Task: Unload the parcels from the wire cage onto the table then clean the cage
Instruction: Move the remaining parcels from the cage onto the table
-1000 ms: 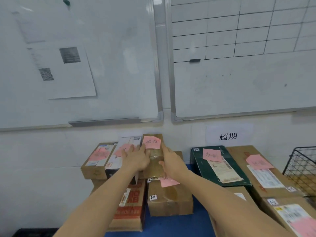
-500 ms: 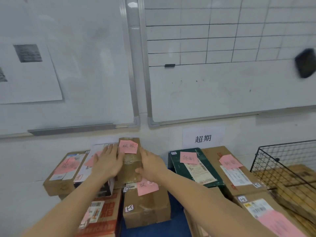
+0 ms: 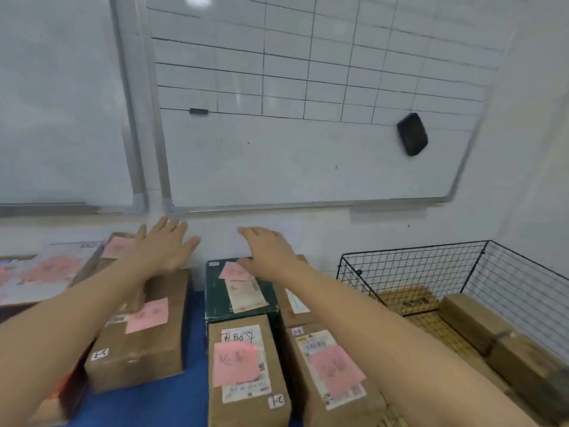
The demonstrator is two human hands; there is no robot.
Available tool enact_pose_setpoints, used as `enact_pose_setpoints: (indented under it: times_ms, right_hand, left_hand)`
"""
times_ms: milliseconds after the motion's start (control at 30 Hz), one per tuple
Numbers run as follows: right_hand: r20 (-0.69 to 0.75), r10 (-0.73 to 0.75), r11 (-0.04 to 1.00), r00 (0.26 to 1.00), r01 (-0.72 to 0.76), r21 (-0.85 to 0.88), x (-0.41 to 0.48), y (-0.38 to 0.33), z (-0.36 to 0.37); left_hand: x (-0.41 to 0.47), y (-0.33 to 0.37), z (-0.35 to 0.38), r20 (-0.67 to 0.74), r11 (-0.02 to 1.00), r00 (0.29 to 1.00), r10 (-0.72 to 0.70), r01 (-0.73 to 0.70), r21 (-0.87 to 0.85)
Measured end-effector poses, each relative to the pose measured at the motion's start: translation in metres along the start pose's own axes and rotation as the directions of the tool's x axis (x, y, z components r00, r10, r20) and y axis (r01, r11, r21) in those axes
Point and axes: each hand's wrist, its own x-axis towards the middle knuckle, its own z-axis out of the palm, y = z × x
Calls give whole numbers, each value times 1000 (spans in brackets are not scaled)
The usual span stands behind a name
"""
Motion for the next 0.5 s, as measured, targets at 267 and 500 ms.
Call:
enact_pose_setpoints:
  times_ms: [267,500]
  right_hand:
    - [11,120,989,993,-118,-84,-121,151,-66]
    - [21,326,939,945,-321,-120,-234,311,-113]
  left_hand:
    - [-17,219,-9,-25,981,987,158,-160,-106]
    - [-4,384,-7,-33,955,970,242,-244,-167]
